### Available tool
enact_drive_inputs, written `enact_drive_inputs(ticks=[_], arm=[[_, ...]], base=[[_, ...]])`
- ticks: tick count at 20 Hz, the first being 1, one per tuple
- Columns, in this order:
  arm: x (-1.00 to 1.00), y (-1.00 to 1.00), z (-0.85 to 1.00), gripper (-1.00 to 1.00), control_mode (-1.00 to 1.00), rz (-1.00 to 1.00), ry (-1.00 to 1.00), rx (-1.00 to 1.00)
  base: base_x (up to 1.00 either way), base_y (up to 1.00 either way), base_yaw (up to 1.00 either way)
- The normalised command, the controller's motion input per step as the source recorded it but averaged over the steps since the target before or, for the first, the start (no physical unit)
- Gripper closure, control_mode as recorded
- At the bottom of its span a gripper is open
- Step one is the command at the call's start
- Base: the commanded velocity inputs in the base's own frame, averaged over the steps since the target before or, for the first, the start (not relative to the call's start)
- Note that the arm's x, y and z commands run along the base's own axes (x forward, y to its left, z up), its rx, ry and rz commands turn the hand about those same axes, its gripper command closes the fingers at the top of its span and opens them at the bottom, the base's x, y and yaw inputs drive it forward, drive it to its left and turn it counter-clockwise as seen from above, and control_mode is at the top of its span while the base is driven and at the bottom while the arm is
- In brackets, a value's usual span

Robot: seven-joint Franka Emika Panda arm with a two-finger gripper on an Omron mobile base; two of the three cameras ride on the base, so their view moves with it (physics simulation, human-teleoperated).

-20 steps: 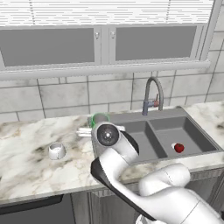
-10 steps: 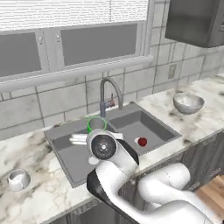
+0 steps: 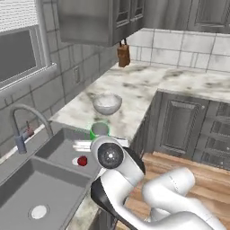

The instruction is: Clear the mugs and bowl far away from the sink.

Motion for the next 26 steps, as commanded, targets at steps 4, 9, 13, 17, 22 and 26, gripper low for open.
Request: enact_drive_inputs(ticks=[4,9,13,17,22,26], arm=[[0.00,0.00,0.00,1.00,1.00,0.00,0.00,0.00],[0.00,0.00,0.00,1.00,1.00,0.00,0.00,0.00],[0.00,0.00,0.00,1.00,1.00,0.00,0.00,0.00],[0.00,0.00,0.00,1.00,1.00,0.00,0.00,0.00],[0.00,0.00,0.00,1.00,1.00,0.00,0.00,0.00],[0.00,0.00,0.00,1.00,1.00,0.00,0.00,0.00]], base=[[0.00,0.00,-1.00],[0.00,0.00,-1.00],[0.00,0.00,-1.00],[0.00,-0.10,-0.98],[0.21,0.00,-0.14],[0.00,-0.44,-0.73]])
